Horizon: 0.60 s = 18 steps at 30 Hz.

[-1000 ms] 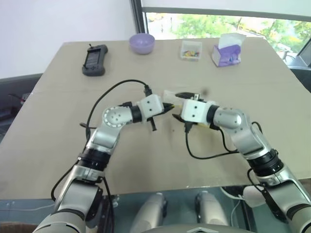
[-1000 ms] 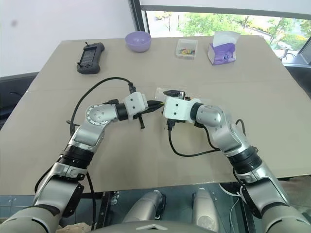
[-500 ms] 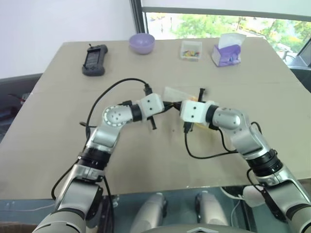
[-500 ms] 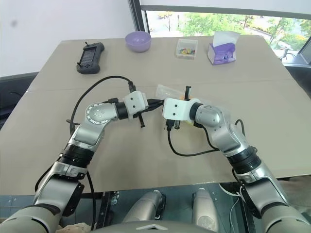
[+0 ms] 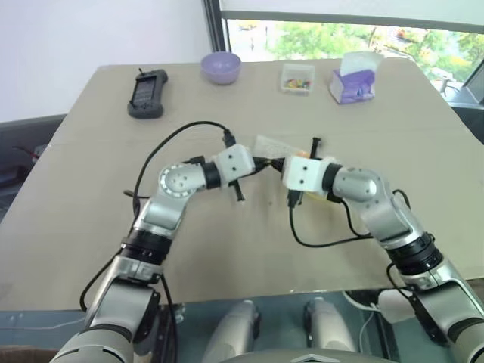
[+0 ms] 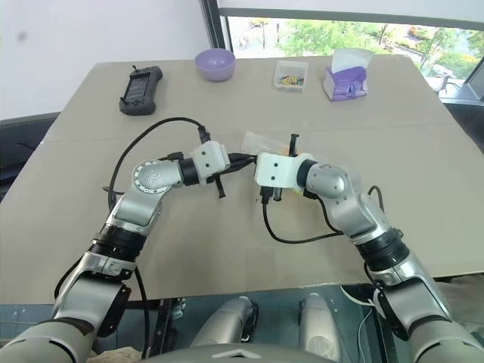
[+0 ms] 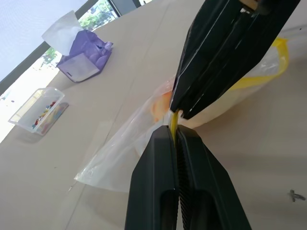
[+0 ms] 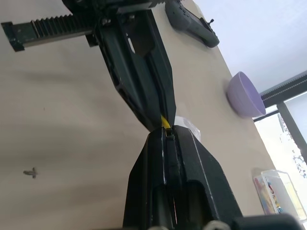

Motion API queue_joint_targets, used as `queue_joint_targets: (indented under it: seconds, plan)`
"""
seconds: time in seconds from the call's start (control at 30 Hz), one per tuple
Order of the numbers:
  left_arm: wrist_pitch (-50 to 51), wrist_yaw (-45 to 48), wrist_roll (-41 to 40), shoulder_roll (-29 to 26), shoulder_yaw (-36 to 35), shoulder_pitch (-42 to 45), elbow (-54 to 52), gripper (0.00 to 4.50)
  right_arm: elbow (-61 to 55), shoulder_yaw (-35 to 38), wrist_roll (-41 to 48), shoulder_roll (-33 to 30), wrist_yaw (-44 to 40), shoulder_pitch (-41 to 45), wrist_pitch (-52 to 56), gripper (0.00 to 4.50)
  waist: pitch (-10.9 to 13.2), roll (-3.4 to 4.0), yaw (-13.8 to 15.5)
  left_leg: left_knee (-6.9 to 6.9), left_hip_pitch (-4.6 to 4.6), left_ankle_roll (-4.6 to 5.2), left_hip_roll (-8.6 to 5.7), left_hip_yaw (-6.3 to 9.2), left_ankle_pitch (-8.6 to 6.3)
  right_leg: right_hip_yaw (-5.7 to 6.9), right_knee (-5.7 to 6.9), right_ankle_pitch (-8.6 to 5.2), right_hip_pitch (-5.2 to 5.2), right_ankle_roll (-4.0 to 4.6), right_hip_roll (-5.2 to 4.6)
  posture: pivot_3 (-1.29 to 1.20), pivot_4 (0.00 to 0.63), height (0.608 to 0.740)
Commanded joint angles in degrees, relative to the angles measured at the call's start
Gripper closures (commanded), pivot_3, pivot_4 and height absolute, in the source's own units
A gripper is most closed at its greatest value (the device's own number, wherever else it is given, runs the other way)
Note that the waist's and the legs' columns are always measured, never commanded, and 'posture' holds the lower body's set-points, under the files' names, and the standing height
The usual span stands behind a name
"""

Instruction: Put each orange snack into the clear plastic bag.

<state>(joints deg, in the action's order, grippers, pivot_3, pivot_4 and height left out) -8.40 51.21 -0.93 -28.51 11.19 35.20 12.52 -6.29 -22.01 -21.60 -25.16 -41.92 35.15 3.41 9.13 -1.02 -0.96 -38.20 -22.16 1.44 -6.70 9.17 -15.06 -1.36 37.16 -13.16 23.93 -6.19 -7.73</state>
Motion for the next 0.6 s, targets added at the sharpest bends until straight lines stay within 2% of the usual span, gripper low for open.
queue_joint_targets:
  seconds: [0.03, 0.6]
  plan:
    - [-1.8, -0.4, -2.0, -1.0, -3.1, 0.3, -2.1, 4.5, -1.2, 2.3, -0.1, -1.7, 0.9, -1.5, 0.8, 4.46, 0.0, 0.0, 0.0, 0.0, 0.0, 0.0, 0.0, 0.0, 0.0, 0.0, 0.0, 0.0, 0.0, 0.0, 0.0, 0.0, 0.15, 0.74]
    - [-2.5, -0.6, -3.2, -2.1, -4.0, -0.6, -2.5, 4.5, -0.8, 5.8, 0.2, -6.7, 2.8, -5.9, 1.9, 4.46, 0.0, 0.0, 0.0, 0.02, 0.0, 0.0, 0.0, -0.01, 0.0, 0.0, -0.03, 0.0, -0.01, 0.0, 0.0, 0.0, 0.15, 0.74]
